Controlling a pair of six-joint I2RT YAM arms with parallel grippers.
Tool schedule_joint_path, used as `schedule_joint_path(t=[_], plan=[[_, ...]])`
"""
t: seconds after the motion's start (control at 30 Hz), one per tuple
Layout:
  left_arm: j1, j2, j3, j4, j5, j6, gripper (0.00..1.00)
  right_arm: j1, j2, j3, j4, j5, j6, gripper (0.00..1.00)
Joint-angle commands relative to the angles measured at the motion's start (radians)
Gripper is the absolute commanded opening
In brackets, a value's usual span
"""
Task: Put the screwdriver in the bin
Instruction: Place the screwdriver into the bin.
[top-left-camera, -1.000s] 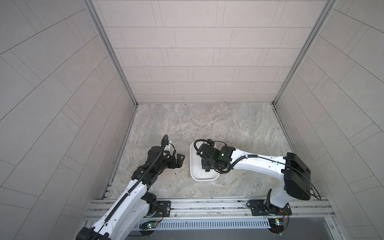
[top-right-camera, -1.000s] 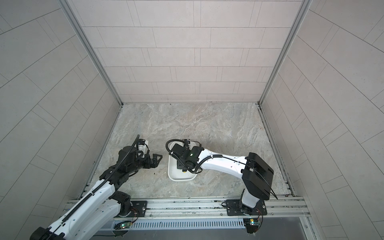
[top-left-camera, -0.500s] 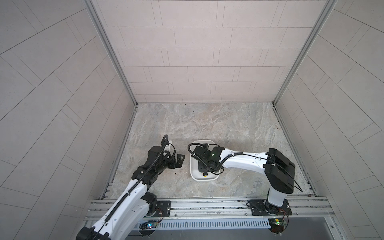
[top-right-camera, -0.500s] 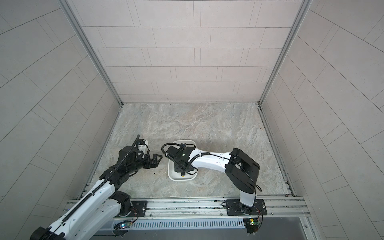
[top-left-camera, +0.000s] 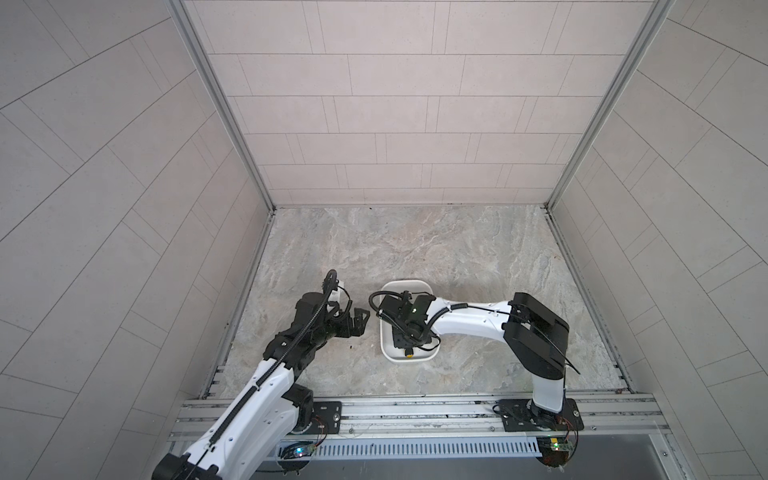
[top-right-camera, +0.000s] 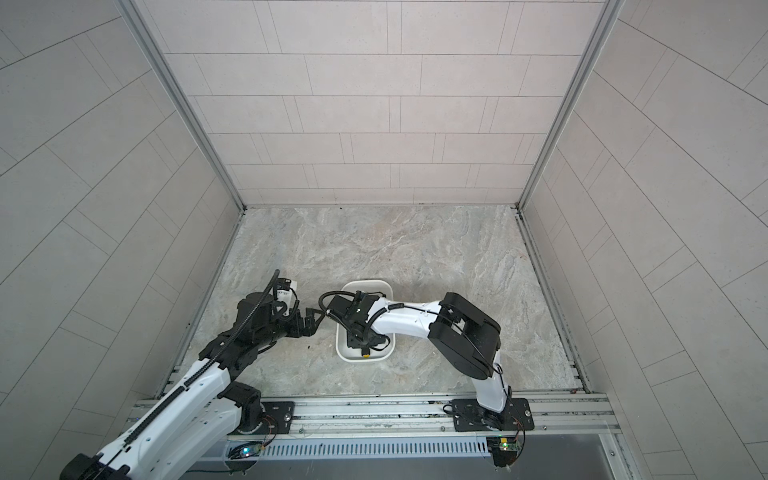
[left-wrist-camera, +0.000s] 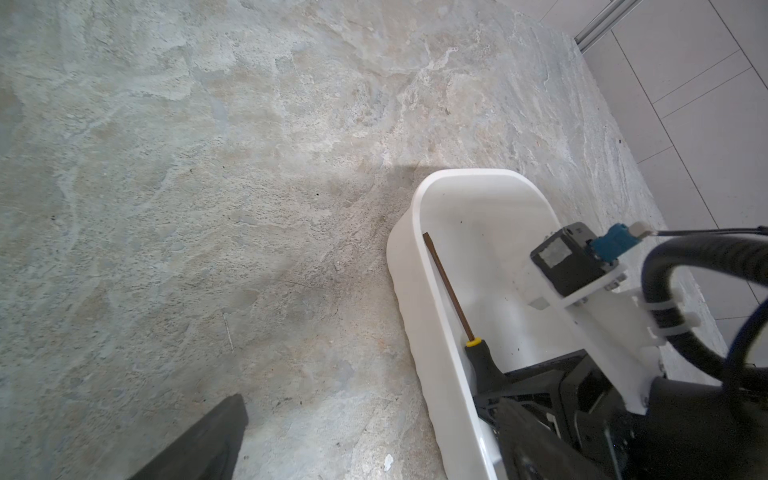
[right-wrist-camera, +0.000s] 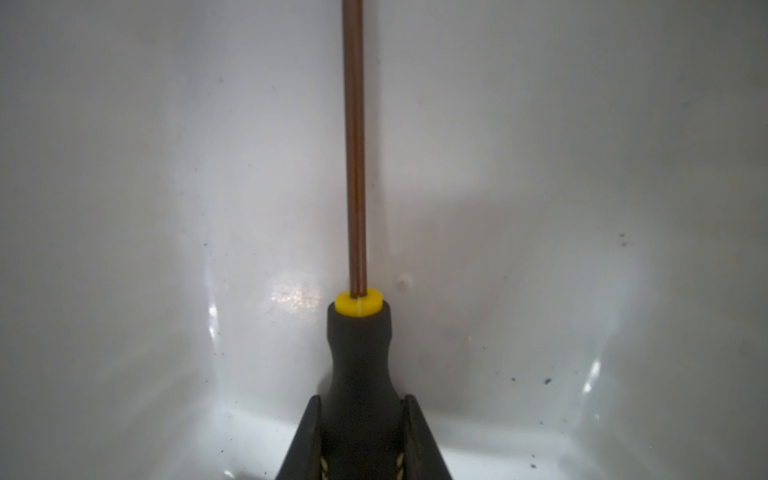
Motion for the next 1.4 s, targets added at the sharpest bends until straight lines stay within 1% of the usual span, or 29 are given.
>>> schedule_joint_path(t=[0.0, 0.27, 0.37, 0.5, 0.7, 0.9, 1.0, 1.07, 1.13, 1.17, 1.2, 1.23, 1.27, 1.37], plan=[[-0.005, -0.006, -0.012, 0.016, 0.005, 0.015, 1.00, -0.006, 0.024, 0.014, -0.021, 0.005, 0.000, 0.12], [-0.005, -0.008, -0.014, 0.017, 0.004, 0.015, 1.00, -0.009, 0.025, 0.031, -0.054, 0.011, -0.017, 0.36], [-0.004, -0.008, -0.014, 0.017, 0.005, 0.015, 1.00, -0.008, 0.021, 0.048, -0.081, 0.018, -0.030, 0.42], [-0.004, -0.007, -0.014, 0.015, 0.004, 0.015, 1.00, -0.009, 0.007, 0.071, -0.123, 0.035, -0.044, 0.45], [-0.004, -0.009, -0.013, 0.016, 0.002, 0.016, 1.00, -0.009, -0.059, 0.121, -0.208, 0.031, -0.103, 0.48], [-0.005, -0.011, -0.009, 0.014, -0.008, 0.017, 1.00, -0.021, -0.138, 0.184, -0.335, -0.029, -0.216, 0.49], [-0.005, -0.013, -0.001, 0.013, -0.040, 0.020, 1.00, -0.038, -0.198, 0.204, -0.392, -0.042, -0.311, 0.47], [-0.005, -0.014, 0.013, 0.011, -0.080, 0.031, 1.00, -0.064, -0.281, 0.183, -0.359, -0.016, -0.395, 0.46], [-0.004, -0.018, 0.035, 0.018, -0.102, 0.063, 1.00, -0.110, -0.375, 0.153, -0.321, 0.038, -0.457, 0.47], [-0.005, -0.021, 0.052, 0.024, -0.109, 0.083, 1.00, -0.150, -0.425, 0.136, -0.300, 0.038, -0.487, 0.50], [-0.004, -0.023, 0.059, 0.035, -0.126, 0.089, 1.00, -0.196, -0.467, 0.119, -0.277, 0.021, -0.524, 0.61], [-0.004, -0.027, 0.064, 0.058, -0.150, 0.093, 1.00, -0.248, -0.510, 0.100, -0.253, 0.021, -0.559, 0.69], [-0.005, -0.031, 0.064, 0.084, -0.186, 0.093, 1.00, -0.304, -0.552, 0.080, -0.235, 0.033, -0.591, 0.71], [-0.004, -0.037, 0.050, 0.167, -0.301, 0.106, 1.00, -0.486, -0.645, 0.015, -0.168, 0.002, -0.662, 0.72]])
